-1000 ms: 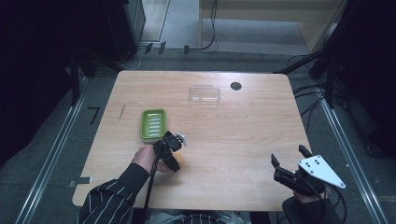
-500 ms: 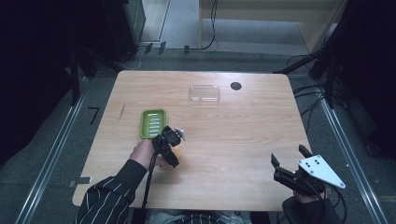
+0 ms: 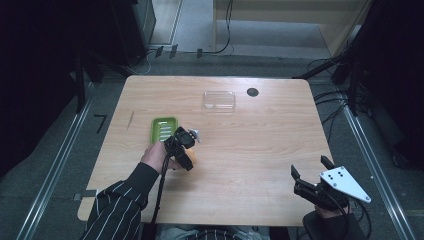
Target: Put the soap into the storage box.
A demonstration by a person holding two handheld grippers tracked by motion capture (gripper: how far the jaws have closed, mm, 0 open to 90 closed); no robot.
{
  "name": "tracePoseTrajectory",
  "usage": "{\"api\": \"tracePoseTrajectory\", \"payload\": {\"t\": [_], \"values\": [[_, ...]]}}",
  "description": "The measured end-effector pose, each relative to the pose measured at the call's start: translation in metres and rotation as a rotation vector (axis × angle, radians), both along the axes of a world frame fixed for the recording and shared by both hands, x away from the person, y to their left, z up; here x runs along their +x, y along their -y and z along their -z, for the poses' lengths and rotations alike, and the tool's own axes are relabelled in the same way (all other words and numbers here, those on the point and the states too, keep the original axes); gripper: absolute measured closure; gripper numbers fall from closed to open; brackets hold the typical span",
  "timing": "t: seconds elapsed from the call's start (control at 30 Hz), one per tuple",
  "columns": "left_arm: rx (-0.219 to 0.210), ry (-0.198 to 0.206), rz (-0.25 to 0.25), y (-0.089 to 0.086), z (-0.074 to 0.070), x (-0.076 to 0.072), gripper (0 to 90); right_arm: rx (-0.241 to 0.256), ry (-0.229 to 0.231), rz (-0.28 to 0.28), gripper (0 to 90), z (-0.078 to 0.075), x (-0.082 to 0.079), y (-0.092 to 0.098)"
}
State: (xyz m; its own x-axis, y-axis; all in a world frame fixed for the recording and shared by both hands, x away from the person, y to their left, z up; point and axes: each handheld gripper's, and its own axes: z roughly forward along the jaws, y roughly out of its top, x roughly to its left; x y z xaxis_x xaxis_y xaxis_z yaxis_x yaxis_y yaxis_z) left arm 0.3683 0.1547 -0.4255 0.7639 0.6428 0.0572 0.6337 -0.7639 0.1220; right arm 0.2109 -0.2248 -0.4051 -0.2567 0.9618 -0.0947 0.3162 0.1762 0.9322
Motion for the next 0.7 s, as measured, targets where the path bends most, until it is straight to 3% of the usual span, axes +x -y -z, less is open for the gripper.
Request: {"api": "tracePoseTrajectory", "payload": {"t": [0.7], "values": [[-0.045, 0.065, -0.067, -0.017, -0.02, 0.022, 28.2, 0.002, 0.001, 0.006, 13.3, 0.0, -0.002, 0.001]]}}
